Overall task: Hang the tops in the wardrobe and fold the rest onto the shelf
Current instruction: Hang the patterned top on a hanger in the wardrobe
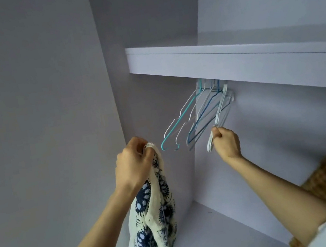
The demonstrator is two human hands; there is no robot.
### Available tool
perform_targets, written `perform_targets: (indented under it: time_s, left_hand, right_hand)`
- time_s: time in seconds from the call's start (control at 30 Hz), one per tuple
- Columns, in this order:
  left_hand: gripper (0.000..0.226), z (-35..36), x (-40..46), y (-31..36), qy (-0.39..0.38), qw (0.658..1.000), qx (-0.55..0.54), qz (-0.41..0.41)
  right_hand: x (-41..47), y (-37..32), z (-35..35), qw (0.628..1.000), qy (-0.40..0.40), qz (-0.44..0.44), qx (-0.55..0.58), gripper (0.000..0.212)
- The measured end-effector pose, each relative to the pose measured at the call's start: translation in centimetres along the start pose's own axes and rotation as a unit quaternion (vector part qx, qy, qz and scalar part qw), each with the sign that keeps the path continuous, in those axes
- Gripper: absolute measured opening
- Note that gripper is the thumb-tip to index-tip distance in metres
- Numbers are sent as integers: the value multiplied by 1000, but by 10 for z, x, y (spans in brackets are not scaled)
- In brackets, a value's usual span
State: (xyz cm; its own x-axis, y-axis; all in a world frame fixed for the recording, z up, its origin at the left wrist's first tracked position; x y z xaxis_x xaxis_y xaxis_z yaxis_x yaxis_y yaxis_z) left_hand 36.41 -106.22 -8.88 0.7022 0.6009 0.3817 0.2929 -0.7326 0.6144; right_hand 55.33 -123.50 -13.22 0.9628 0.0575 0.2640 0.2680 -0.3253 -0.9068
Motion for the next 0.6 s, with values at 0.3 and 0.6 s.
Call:
perform_targets:
  time_s: [0.3, 0.6]
  left_hand:
    - [8, -2, -2, -11, -39, 999, -5, 18]
    - [7, -9, -2, -16, -63, 997, -15, 39]
  right_hand:
    - [-5, -11, 7, 992, 9, 33, 120, 39]
    - [-12, -17, 1, 997, 34, 33, 62, 39]
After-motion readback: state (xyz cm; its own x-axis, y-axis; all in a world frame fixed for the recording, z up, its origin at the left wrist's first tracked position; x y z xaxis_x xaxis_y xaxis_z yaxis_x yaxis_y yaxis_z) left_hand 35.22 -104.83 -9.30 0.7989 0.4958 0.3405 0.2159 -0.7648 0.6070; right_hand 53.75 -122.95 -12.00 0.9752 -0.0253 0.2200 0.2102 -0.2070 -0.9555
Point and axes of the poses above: each hand's wrist, its own x-axis towards the middle knuckle, its own z-axis out of the palm, y = z × x, the point moved 1 cm from there along x, towards the middle knuckle, and after that the axes turned 13 degrees about x, right-handed, at the moved point
